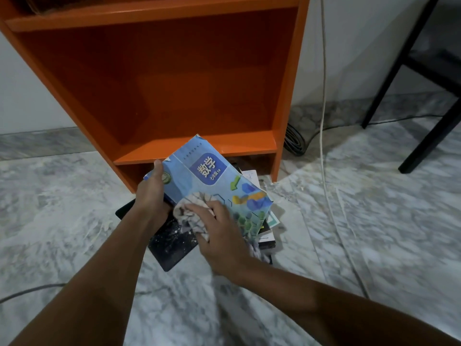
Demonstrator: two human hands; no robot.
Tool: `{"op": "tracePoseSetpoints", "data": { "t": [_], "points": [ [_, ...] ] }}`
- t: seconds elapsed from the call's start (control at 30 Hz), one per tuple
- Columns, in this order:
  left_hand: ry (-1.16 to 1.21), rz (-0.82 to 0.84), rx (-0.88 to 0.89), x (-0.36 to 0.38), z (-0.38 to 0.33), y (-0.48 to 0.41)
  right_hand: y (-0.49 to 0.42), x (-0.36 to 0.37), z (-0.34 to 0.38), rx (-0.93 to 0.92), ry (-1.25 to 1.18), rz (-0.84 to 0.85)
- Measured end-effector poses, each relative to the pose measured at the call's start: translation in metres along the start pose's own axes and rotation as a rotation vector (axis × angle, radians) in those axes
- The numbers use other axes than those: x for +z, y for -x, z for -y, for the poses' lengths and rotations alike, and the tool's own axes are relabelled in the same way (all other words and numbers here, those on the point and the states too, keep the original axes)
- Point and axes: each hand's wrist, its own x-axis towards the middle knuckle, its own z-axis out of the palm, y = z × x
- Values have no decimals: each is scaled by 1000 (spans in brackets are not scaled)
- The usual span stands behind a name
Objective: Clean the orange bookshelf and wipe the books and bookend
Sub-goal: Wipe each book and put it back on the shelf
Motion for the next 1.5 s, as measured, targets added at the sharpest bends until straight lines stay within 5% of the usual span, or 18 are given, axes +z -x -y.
{"op": "tracePoseSetpoints", "data": {
  "t": [0.33, 0.5, 0.67, 0.9, 1.3, 1.5],
  "points": [
    [38, 43, 41, 4, -1, 8, -31, -57, -123, 606, 379, -63],
    [16, 31, 77, 8, -9, 10, -29, -89, -162, 868, 220, -151],
    [-76, 66, 100, 22, -26, 20, -45, -98, -132, 714, 126, -354],
    [-260, 76, 238, 48, -114, 49, -80, -107, -65, 497, 1, -420],
    [-514, -32, 594, 34, -250, 111, -168, -169, 99, -64, -142, -264],
    [-378, -145, 681, -1, -314, 137, -183, -172, 171, -211, -219, -283]
  ]
}}
